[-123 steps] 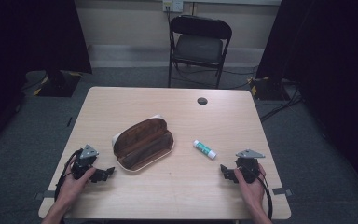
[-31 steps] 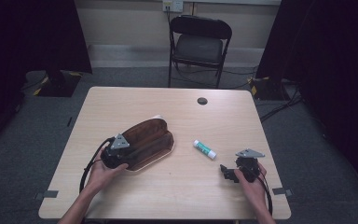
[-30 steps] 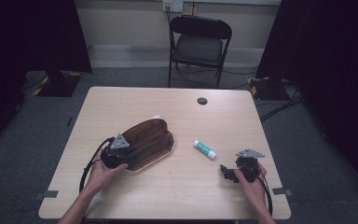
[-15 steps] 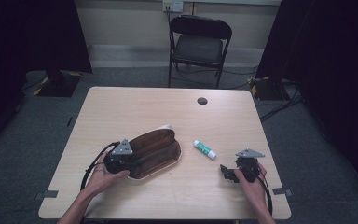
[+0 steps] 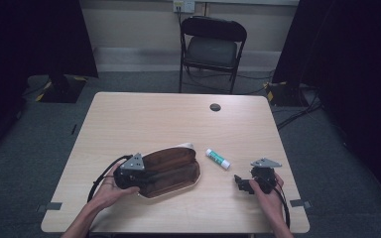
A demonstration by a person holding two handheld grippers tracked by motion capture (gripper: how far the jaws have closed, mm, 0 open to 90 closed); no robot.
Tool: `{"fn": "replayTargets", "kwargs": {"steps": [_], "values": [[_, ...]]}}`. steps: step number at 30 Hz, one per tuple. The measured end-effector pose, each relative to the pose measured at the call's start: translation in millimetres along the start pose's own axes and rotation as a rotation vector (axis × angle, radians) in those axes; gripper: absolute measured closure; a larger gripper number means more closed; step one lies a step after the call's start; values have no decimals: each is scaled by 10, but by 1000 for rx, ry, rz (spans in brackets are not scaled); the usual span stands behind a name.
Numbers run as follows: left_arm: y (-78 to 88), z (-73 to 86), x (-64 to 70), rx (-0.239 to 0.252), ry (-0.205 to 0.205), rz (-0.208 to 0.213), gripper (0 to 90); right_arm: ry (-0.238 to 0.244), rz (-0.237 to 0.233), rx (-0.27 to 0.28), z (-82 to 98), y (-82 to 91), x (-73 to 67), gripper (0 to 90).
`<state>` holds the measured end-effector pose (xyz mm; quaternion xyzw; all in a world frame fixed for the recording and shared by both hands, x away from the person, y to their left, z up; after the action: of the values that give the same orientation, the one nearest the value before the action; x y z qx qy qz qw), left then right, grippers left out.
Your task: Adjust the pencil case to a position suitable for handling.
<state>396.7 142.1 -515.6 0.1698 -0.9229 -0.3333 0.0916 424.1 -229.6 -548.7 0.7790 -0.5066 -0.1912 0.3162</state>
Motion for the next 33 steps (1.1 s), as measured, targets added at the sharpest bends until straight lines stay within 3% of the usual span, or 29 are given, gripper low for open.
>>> {"fn": "replayTargets", "kwargs": {"steps": [5, 11, 15, 21, 25, 33], "values": [[-4, -10, 18, 8, 13, 7, 736, 0, 0, 0, 0, 0, 0, 75], [46, -41, 41, 16, 41, 6, 662, 0, 0, 0, 0, 0, 0, 75], [94, -89, 45, 29, 35, -35, 614, 1, 0, 1, -1, -1, 1, 75], [180, -173, 73, 77, 59, -41, 584, 1, -1, 1, -1, -1, 0, 75], [265, -225, 115, 112, 96, -30, 549, 0, 0, 0, 0, 0, 0, 75], [411, -137, 206, 111, 118, -24, 484, 1, -1, 1, -1, -1, 0, 75]]}}
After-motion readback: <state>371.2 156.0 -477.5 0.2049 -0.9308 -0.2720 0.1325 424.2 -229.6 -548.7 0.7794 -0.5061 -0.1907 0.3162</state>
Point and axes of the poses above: each handheld gripper's, and its own axes: y roughly backward along the jaws, z roughly out of its underside, x roughly to its right, the point moved 7 cm from there along -y, roughly forward along the jaws, and after that the axes turned 1 degree about z, right-handed, at the moved point
